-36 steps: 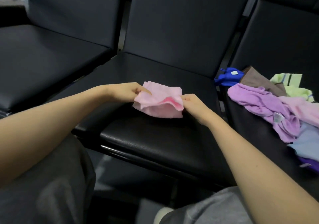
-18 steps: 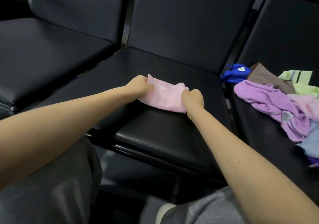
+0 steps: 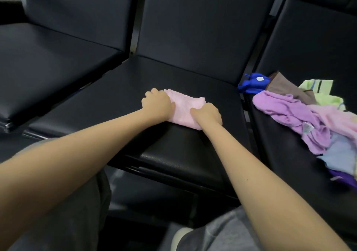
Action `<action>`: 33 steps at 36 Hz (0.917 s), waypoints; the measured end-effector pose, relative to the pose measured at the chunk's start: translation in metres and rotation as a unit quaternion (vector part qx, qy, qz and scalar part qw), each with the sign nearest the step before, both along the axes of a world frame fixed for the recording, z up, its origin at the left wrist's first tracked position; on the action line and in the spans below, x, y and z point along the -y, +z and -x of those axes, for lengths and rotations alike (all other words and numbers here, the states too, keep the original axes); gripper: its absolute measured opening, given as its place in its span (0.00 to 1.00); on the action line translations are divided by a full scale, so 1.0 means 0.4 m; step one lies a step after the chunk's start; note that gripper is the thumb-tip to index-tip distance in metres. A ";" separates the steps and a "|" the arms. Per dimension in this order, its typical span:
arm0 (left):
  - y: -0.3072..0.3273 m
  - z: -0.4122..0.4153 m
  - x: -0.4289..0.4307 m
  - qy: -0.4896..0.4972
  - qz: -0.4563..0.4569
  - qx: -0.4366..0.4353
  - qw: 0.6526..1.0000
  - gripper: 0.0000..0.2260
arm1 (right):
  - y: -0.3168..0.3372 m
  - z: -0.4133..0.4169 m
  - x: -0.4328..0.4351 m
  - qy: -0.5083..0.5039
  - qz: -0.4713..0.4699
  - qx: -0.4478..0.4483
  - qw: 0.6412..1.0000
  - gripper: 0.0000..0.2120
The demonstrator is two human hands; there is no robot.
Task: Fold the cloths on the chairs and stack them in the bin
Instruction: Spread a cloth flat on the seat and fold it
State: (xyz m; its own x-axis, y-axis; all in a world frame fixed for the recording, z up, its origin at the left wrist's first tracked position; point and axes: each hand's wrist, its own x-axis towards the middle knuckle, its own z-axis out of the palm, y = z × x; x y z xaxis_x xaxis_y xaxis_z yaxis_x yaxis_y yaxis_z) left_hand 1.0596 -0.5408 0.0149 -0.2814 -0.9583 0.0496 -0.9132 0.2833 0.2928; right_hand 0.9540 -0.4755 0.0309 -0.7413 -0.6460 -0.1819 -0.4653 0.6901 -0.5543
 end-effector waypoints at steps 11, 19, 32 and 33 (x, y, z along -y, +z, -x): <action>0.053 -0.014 -0.014 -0.048 -0.254 -0.346 0.902 0.11 | 0.024 0.005 -0.047 -0.058 0.148 0.232 0.960 0.19; 0.133 0.024 -0.110 -0.043 -0.482 -0.533 0.694 0.05 | 0.054 0.100 -0.173 -0.036 0.242 0.265 0.933 0.14; 0.268 0.241 -0.408 -0.120 -0.544 -0.479 0.678 0.09 | 0.100 0.321 -0.525 -0.136 0.357 0.198 0.903 0.27; 0.271 0.260 -0.456 -0.134 -0.561 -0.477 0.663 0.06 | 0.094 0.338 -0.578 -0.150 0.362 0.192 0.900 0.26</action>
